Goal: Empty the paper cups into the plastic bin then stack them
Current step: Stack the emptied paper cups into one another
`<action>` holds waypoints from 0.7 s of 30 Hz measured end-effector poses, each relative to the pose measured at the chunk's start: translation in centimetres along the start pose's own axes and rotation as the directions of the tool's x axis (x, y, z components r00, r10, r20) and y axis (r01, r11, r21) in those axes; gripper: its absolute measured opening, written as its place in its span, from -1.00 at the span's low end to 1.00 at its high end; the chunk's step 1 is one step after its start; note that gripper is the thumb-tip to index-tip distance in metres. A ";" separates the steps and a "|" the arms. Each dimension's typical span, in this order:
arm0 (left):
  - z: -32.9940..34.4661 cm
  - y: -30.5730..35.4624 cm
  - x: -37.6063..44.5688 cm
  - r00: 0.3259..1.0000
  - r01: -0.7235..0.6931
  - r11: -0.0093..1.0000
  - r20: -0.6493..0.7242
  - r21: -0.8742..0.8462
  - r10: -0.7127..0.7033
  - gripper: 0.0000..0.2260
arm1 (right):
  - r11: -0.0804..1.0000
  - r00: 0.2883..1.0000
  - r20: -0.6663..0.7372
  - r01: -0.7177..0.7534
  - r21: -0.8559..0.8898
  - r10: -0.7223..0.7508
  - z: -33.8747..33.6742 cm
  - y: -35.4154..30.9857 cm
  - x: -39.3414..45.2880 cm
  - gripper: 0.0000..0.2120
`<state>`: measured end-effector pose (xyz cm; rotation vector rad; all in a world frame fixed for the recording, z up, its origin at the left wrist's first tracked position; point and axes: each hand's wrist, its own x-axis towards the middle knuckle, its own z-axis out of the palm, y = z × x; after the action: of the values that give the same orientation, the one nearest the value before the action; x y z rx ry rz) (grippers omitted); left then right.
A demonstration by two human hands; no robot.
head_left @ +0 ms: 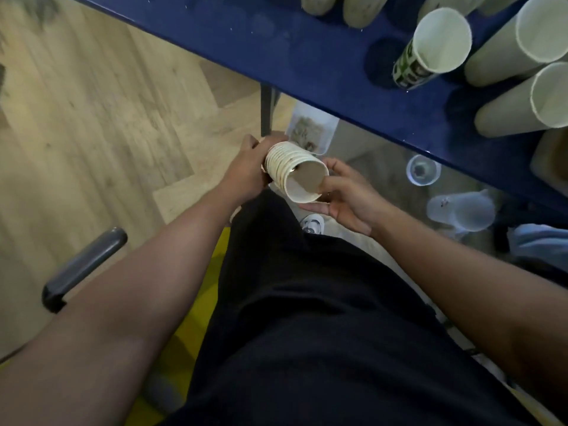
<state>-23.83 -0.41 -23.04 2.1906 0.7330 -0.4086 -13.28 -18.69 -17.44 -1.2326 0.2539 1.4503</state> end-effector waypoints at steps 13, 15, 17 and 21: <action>7.2 1.6 5.9 0.867 0.464 0.557 0.224 -0.688 -0.446 -0.71 | 0.987 0.916 -0.401 0.071 0.142 -0.008 -3.4 6.2 9.6 -0.41; 7.8 1.8 6.7 0.866 0.467 0.521 0.250 -0.715 -0.433 -0.73 | 0.981 0.897 -0.442 0.084 0.176 0.002 -3.6 6.2 10.8 -0.40; 8.2 1.7 7.6 0.861 0.473 0.495 0.265 -0.728 -0.434 -0.71 | 0.979 0.882 -0.471 0.085 0.187 0.013 -4.1 6.0 11.9 -0.39; 8.8 1.0 10.5 0.857 0.473 0.456 0.273 -0.754 -0.438 -0.49 | 0.986 0.860 -0.511 0.100 0.135 -0.018 -4.4 4.1 14.5 -0.37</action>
<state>-15.47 -3.75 -33.45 1.0793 1.2126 -0.2884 -11.30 -14.61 -32.44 -1.4626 0.6714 1.0041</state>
